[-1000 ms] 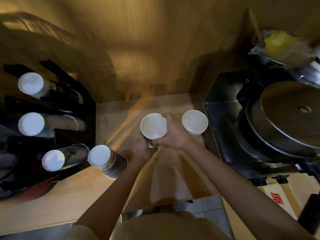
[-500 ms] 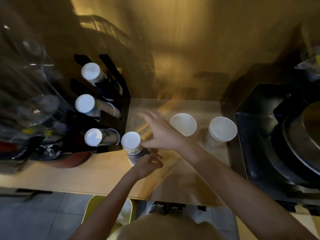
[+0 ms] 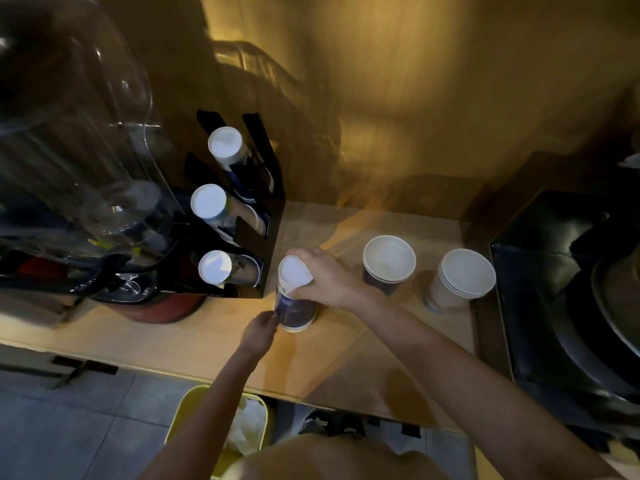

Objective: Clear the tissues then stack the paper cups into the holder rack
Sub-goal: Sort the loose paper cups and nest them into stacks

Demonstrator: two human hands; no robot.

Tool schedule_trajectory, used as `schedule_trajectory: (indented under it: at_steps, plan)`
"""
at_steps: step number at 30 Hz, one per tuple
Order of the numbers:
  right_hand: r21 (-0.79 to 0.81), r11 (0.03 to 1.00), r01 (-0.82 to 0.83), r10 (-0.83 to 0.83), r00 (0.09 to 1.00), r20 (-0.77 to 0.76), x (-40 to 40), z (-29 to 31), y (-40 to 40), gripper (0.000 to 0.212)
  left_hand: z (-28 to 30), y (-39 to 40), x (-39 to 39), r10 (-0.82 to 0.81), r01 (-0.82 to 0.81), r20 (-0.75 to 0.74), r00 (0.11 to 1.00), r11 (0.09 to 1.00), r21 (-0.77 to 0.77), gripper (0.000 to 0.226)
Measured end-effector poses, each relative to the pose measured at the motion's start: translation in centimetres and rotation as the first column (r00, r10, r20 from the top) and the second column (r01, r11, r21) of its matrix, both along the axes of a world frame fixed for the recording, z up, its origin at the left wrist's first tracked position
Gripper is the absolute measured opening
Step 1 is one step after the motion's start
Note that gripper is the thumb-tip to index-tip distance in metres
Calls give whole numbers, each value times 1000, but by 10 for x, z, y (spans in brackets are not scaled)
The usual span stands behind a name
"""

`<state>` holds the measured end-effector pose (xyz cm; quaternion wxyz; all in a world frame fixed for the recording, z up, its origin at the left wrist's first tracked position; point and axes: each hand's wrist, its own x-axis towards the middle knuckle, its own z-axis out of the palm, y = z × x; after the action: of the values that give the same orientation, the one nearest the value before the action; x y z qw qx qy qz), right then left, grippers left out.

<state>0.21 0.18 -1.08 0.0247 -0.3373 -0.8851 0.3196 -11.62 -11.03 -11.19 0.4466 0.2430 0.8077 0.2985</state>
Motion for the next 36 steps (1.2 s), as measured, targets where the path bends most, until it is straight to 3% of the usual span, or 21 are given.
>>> schedule_trajectory:
  at_steps: [4, 8, 12, 15, 17, 22, 26, 28, 31, 36]
  plan:
    - [-50, 987, 151, -157, 973, -168, 18, 14, 16, 69, 18, 18, 3, 39, -23, -86, 995, 984, 179, 34]
    - [-139, 949, 281, -313, 875, -369, 36, 28, 35, 66, 45, 42, 4, 102, -58, -107, 989, 935, 349, 34]
    - [-314, 860, 401, -509, 645, -570, 58, 52, 45, 51, 76, 62, 7, 158, -12, -235, 959, 853, 522, 31]
    - [-483, 777, 403, -627, 436, -646, 78, 58, 48, 36, 102, 72, 12, 189, -22, -198, 962, 776, 630, 30]
    - [-587, 716, 378, -698, 353, -623, 86, 56, 46, 32, 110, 77, 15, 172, -32, -150, 974, 754, 656, 30]
    - [-684, 624, 378, -780, 346, -521, 89, 38, 39, 39, 98, 76, 23, 120, -11, -150, 981, 815, 579, 33]
    - [-723, 570, 391, -822, 297, -487, 94, 28, 37, 42, 94, 73, 28, 125, 66, -285, 950, 814, 578, 33]
    - [-790, 499, 356, -867, 208, -454, 97, 25, 38, 38, 102, 75, 29, 119, 121, -346, 931, 793, 598, 33]
    - [-935, 323, 146, -946, 6, -325, 102, 18, 37, 25, 121, 82, 33, 93, 264, -461, 883, 713, 649, 32]
    - [-977, 136, -163, -984, -135, -115, 107, 8, 31, 23, 155, 97, 46, 47, 549, -699, 714, 581, 600, 36]
